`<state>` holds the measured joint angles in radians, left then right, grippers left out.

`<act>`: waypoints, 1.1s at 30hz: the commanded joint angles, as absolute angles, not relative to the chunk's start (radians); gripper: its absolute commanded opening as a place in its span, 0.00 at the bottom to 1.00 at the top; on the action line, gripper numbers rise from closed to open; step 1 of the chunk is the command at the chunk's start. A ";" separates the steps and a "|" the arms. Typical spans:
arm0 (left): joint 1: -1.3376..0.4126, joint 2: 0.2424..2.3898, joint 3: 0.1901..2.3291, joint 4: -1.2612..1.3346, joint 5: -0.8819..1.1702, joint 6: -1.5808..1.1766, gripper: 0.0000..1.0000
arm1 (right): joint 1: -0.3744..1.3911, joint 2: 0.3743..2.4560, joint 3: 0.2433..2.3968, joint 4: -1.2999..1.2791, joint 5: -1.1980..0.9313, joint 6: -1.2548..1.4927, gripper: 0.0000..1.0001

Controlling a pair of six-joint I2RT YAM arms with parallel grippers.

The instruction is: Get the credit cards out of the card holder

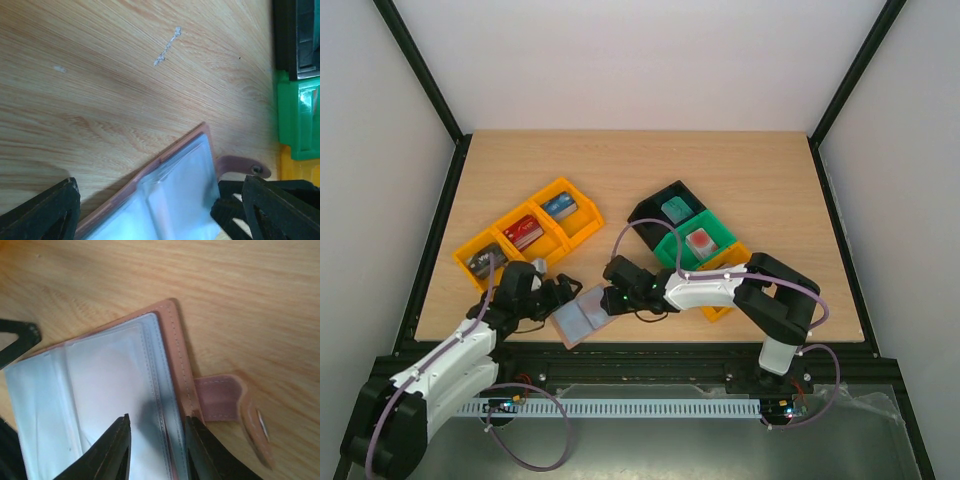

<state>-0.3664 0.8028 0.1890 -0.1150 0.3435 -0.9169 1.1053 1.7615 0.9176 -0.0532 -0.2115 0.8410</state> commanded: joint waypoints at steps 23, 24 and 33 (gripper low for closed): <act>-0.354 0.721 0.341 -0.489 0.145 -0.918 0.92 | 1.265 1.832 1.163 -0.334 0.106 0.585 0.69; -0.357 0.730 0.336 -0.489 0.144 -0.924 0.91 | 1.268 1.852 1.162 -0.316 0.096 0.592 0.97; -0.346 0.746 0.319 -0.471 0.126 -0.942 0.91 | 1.234 1.992 1.165 -0.312 0.217 0.712 0.98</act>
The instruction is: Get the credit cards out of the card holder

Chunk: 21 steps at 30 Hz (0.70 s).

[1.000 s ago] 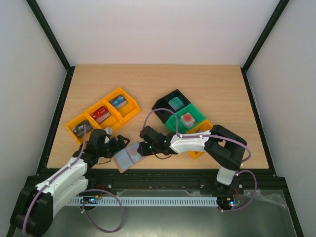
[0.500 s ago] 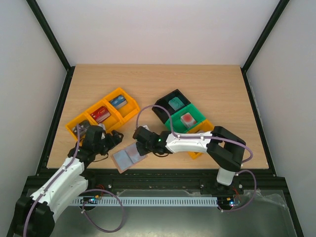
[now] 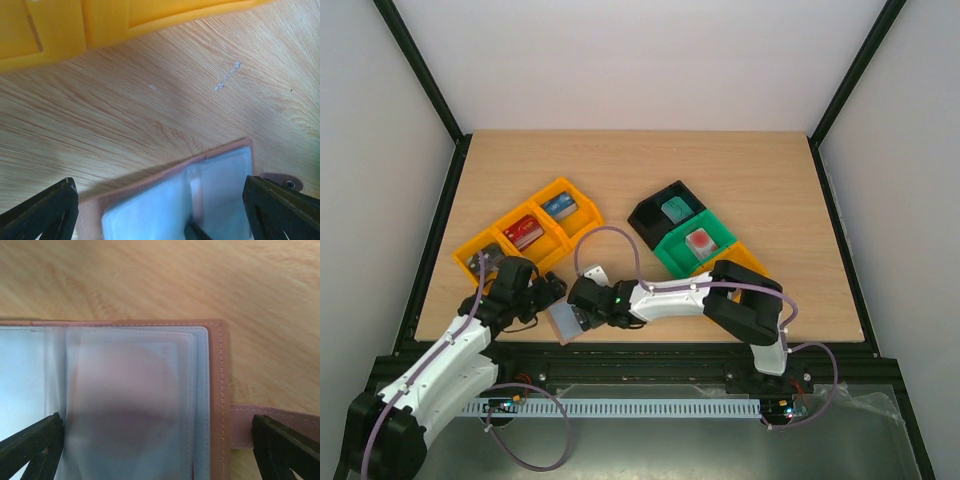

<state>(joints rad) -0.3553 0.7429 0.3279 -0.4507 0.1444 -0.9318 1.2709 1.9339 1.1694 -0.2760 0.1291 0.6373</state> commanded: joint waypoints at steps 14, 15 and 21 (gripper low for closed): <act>-0.342 0.819 0.182 -0.120 0.220 -0.971 0.95 | 1.080 1.907 1.183 -0.156 -0.041 0.660 1.00; -0.342 0.824 0.170 -0.099 0.216 -0.983 0.95 | 1.066 1.876 1.176 -0.165 -0.038 0.663 1.00; -0.352 0.868 0.137 0.028 0.241 -1.004 0.91 | 0.973 1.754 1.076 -0.099 -0.159 0.684 0.84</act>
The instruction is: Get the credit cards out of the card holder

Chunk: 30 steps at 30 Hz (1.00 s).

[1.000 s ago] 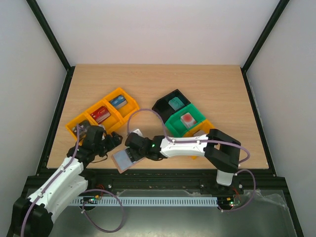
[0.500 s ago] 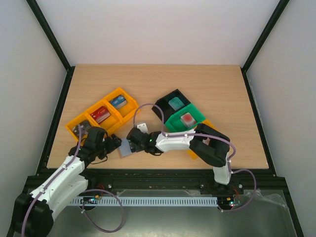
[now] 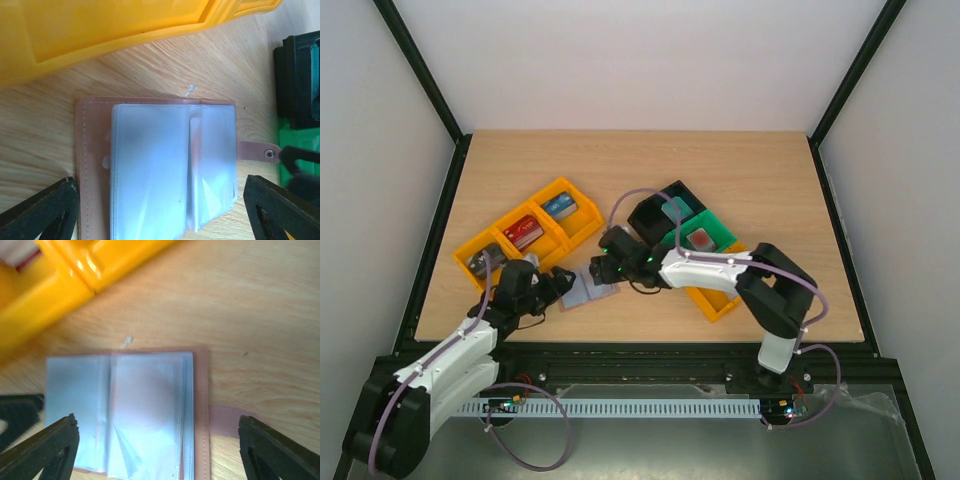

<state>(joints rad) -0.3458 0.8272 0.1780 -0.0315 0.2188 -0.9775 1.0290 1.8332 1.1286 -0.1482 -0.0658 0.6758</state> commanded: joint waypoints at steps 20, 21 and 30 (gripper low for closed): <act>-0.391 0.926 0.083 0.224 0.254 -1.035 0.79 | 0.918 1.902 0.953 0.219 -0.563 0.771 0.22; -0.393 0.928 0.082 0.232 0.256 -1.035 0.77 | 0.918 1.902 0.955 0.225 -0.562 0.773 0.21; -0.394 0.906 0.090 0.213 0.248 -1.025 0.10 | 0.917 1.863 0.961 0.180 -0.547 0.726 0.21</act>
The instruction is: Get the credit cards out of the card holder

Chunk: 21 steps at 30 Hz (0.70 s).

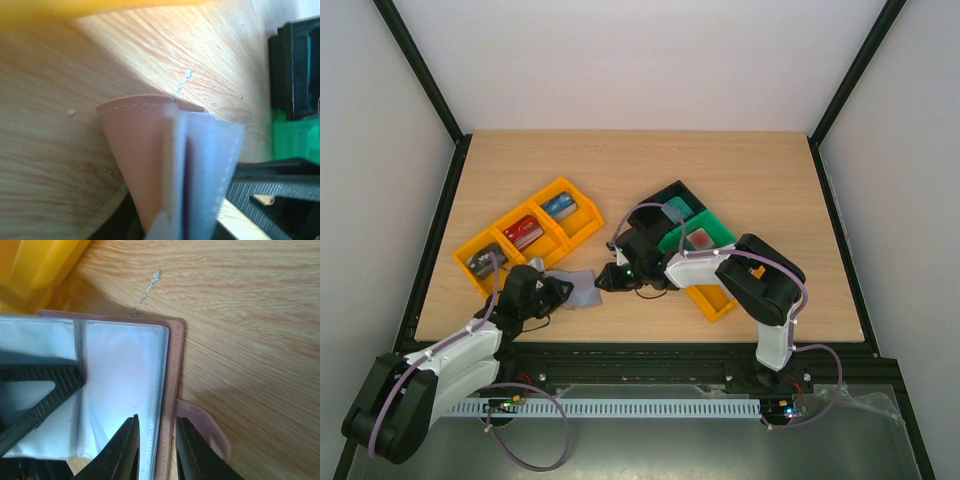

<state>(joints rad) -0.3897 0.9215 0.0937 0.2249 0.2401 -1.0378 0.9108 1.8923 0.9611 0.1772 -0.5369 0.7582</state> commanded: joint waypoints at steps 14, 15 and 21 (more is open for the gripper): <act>-0.380 0.724 0.106 0.213 0.256 -0.965 0.02 | 0.909 1.484 1.230 -0.191 -0.636 0.302 0.39; -0.380 0.722 0.104 0.215 0.253 -0.963 0.02 | 0.911 1.474 1.274 -0.193 -0.702 0.297 0.39; -0.380 0.724 0.100 0.234 0.243 -0.936 0.02 | 0.926 1.433 1.441 -0.106 -0.810 0.340 0.41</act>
<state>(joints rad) -0.3866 0.7311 0.0940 0.2031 0.2531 -0.9688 0.9169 1.4673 1.3880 -0.1329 -0.7242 0.3489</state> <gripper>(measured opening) 0.073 0.405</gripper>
